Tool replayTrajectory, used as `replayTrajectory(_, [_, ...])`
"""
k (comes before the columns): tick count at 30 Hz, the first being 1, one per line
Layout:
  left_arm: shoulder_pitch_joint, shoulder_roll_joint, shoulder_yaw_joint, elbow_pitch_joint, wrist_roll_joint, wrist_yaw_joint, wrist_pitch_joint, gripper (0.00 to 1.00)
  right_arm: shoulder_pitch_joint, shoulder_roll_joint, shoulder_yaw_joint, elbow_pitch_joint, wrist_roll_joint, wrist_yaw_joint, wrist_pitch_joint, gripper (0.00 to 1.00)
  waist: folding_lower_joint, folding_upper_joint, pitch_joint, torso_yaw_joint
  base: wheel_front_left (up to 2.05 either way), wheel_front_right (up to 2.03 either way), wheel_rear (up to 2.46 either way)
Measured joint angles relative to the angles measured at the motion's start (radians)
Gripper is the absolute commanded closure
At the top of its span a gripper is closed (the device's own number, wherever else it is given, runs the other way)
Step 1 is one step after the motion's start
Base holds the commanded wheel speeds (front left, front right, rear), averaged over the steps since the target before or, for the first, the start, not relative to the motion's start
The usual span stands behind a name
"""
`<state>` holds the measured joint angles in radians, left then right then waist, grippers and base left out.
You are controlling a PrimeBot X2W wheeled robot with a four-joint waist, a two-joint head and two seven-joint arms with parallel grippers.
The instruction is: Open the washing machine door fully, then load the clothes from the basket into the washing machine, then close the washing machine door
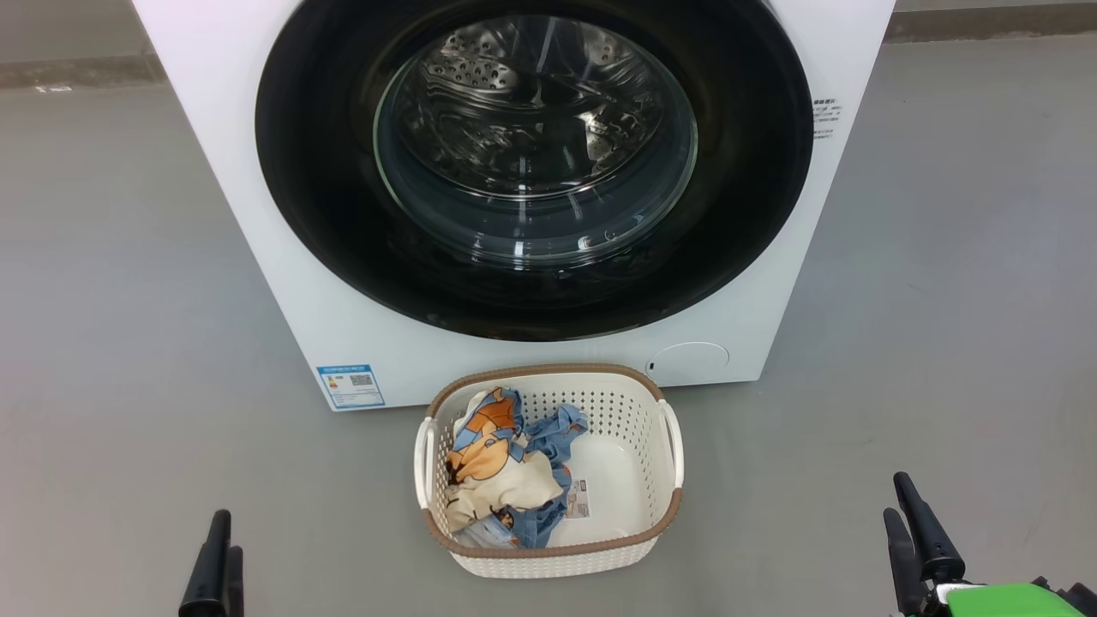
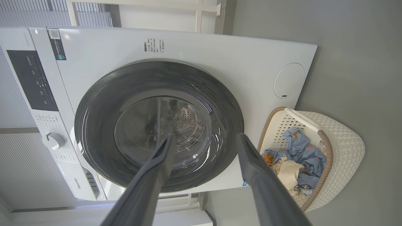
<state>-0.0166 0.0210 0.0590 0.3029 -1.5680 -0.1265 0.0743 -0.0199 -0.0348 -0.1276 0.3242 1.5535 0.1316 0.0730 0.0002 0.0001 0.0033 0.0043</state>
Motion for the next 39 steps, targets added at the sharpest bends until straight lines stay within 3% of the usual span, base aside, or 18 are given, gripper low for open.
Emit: replayTrajectory(39, [0.013, 0.036, -0.052, -0.074, 0.488, 0.0, -0.104, 0.0, 0.001, -0.035, 0.057, -0.024, -0.477, 0.0, -0.107, 0.0, -0.0001, 0.0, 0.002, 0.011, 0.0, 0.0, 0.0])
